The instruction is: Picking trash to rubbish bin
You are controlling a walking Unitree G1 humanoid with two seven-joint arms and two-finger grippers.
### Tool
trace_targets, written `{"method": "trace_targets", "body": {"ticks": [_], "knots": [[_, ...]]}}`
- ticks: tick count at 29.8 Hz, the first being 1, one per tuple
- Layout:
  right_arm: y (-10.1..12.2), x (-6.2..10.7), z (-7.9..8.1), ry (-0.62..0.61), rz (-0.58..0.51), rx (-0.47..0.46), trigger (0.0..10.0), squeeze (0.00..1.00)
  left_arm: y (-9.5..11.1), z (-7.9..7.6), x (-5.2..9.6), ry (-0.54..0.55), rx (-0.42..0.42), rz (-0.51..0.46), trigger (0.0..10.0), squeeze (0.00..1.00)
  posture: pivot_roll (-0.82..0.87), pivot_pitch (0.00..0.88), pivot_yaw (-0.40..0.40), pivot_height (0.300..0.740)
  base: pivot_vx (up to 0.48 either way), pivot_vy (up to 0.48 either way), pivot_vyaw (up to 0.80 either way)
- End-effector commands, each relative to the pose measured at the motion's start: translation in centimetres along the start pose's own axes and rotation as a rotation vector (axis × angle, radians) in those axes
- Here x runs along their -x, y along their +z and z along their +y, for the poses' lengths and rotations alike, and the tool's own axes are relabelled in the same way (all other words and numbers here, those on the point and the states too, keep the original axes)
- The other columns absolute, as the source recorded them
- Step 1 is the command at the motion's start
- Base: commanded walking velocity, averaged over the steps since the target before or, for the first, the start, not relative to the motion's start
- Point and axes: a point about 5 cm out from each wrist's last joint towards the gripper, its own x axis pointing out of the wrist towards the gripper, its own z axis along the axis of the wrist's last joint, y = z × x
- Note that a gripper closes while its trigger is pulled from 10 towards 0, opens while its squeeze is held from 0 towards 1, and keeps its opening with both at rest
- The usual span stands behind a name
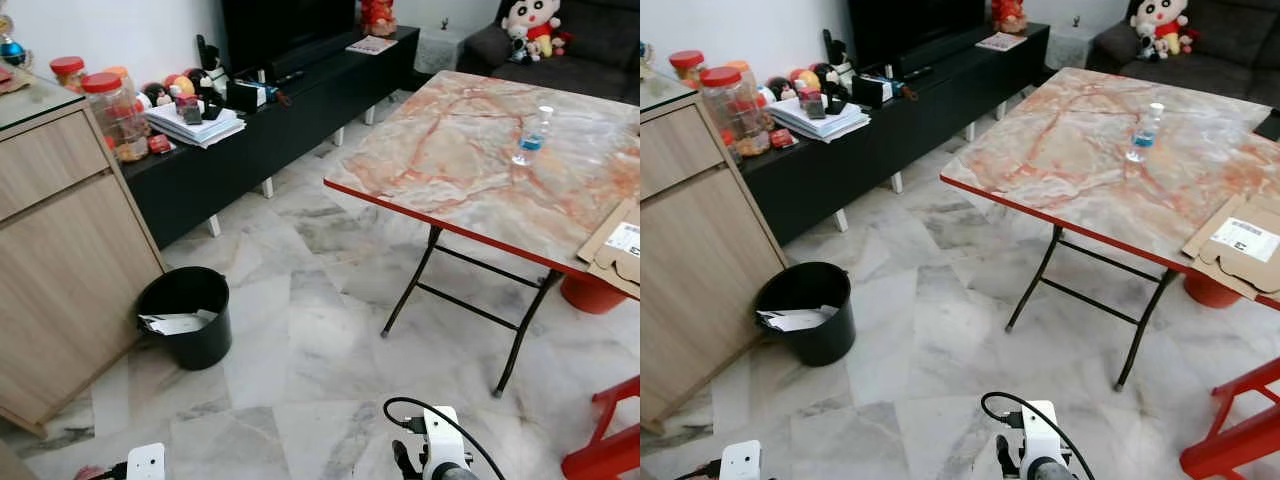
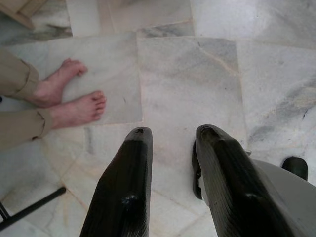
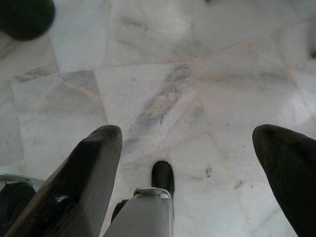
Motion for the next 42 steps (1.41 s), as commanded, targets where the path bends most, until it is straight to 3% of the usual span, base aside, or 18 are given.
{"method": "trace_targets", "body": {"ticks": [1, 9, 13, 31, 32, 42], "knots": [[0.35, -0.07, 0.07, -0.003, -0.01, -0.002, 10.0, 0.0, -0.07, 0.13, 0.03, 0.003, -0.015, -0.002, 10.0, 0.0, 0.04, 0.0, 0.012, 0.74, 0.0, 0.0, -0.76], [0.34, -0.08, 0.18, -0.002, -0.009, -0.002, 10.0, 0.0, -0.2, 0.25, 0.01, 0.014, -0.09, 0.021, 10.0, 0.0, 0.04, 0.0, 0.014, 0.74, 0.0, -0.12, -0.76], [0.33, -0.09, 0.21, -0.002, -0.009, -0.003, 10.0, 0.0, -0.21, 0.26, 0.0, 0.02, -0.062, 0.023, 10.0, 0.0, 0.05, 0.0, 0.014, 0.74, 0.0, -0.12, -0.76], [0.32, -0.09, 0.21, -0.004, -0.008, -0.001, 10.0, 0.0, -0.16, 0.25, 0.01, 0.016, -0.076, 0.015, 10.0, 0.0, 0.05, 0.0, 0.015, 0.74, 0.0, 0.0, -0.76], [0.31, -0.09, 0.21, -0.005, -0.008, -0.001, 10.0, 0.0, -0.1, 0.27, -0.01, 0.015, -0.106, 0.014, 10.0, 0.0, 0.05, 0.0, 0.015, 0.74, 0.0, -0.307, -0.76], [0.34, -0.09, 0.22, -0.005, -0.009, -0.002, 10.0, 0.0, -0.22, 0.18, 0.01, 0.013, -0.085, 0.02, 10.0, 0.0, 0.05, 0.0, 0.015, 0.74, 0.0, -0.223, -0.76]]}}
